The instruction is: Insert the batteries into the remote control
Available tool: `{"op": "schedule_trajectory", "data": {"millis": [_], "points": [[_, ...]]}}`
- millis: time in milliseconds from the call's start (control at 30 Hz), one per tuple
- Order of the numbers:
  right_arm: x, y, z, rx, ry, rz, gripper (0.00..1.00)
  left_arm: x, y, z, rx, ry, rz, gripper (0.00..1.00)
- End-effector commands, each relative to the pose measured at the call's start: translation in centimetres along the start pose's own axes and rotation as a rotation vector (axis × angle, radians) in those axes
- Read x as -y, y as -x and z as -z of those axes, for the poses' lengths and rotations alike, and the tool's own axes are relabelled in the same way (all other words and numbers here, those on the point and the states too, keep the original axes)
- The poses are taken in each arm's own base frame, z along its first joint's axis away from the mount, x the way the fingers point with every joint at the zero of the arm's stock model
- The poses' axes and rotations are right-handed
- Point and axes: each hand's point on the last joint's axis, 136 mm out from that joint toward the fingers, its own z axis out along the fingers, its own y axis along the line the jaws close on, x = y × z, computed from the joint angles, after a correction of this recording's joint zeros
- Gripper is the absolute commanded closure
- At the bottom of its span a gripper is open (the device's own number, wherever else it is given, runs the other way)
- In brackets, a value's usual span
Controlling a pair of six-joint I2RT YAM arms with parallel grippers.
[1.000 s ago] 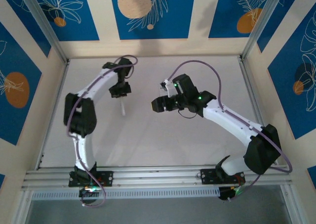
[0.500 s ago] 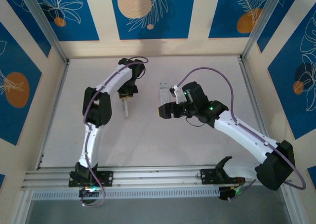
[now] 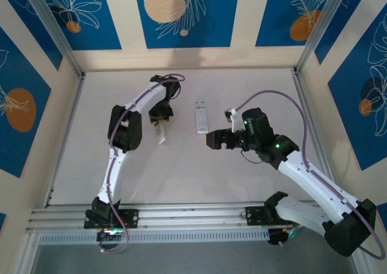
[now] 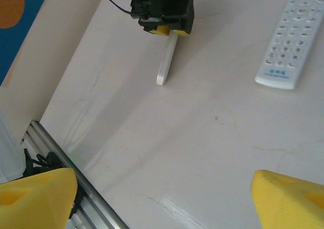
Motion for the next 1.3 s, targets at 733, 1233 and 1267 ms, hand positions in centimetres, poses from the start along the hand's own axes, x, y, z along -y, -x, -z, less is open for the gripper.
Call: {"op": "schedule_trajectory", "data": {"millis": [733, 1233, 1267], "points": [[30.5, 0.1, 6.3, 0.380, -0.977, -0.268, 0.01, -8.4, -3.4, 17.0, 0.857, -0.508, -0.185, 0.02], [28.8, 6.1, -0.9, 0.469, -0.659, 0.101, 0.01, -18.1, -3.4, 6.6, 1.249, -0.111, -0.174, 0.00], [28.8, 6.0, -1.0, 0.464, -0.659, 0.099, 0.01, -18.4, -2.6, 5.7, 1.260, -0.141, -0.140, 0.00]]}}
